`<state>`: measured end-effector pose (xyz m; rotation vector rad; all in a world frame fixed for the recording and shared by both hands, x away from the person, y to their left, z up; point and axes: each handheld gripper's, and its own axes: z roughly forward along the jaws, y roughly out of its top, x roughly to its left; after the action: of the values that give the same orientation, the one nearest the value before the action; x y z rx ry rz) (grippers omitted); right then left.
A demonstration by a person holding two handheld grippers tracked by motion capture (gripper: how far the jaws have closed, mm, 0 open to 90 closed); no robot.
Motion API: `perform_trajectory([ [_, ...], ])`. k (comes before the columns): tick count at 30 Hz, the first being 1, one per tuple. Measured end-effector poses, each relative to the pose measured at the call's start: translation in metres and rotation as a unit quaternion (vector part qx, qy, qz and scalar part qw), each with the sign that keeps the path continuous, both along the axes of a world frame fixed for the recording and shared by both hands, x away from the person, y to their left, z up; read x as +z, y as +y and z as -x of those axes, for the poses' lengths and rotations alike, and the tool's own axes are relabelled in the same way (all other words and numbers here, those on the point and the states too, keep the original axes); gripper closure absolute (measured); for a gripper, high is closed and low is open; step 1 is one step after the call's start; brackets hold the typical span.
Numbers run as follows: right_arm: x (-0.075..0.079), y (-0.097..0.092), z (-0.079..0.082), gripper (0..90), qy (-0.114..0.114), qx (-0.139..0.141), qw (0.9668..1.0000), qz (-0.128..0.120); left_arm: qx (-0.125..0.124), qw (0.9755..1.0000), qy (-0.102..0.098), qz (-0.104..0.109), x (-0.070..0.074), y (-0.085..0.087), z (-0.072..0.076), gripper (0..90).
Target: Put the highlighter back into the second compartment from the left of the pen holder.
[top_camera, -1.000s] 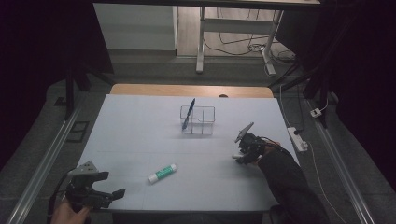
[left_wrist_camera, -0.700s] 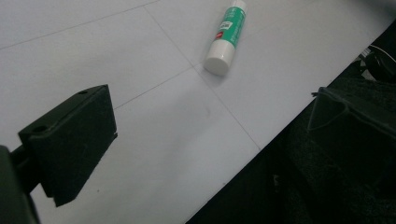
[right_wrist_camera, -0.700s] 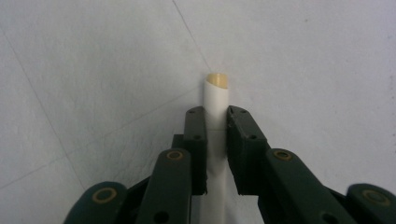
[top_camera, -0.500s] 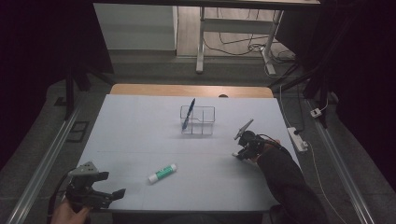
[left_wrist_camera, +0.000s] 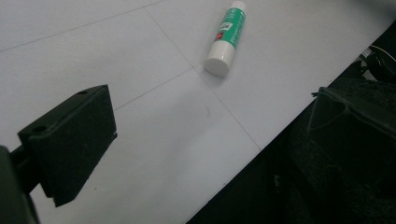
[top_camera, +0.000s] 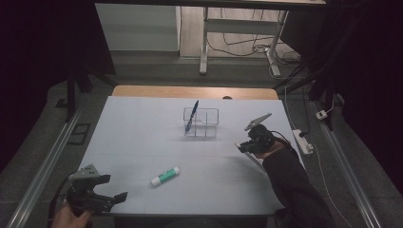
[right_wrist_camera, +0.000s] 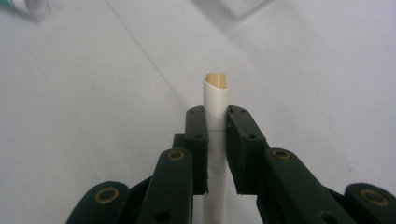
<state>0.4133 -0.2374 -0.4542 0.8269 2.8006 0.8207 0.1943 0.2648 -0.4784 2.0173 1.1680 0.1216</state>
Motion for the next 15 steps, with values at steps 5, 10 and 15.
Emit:
perform_trajectory([
  [5,0.014,0.004,0.002,79.0,-0.022,-0.010,0.9984,-0.052,0.000,1.0000,0.001,-0.001,0.000,0.000,0.000,1.2],
  [10,0.026,0.011,0.003,79.0,-0.044,-0.023,0.9938,-0.099,0.000,1.0000,0.001,-0.001,0.000,0.000,0.000,1.2],
  [15,0.039,0.019,0.003,79.0,-0.062,-0.036,0.9876,-0.139,0.000,1.0000,0.001,-0.002,0.000,0.000,0.000,1.3],
])
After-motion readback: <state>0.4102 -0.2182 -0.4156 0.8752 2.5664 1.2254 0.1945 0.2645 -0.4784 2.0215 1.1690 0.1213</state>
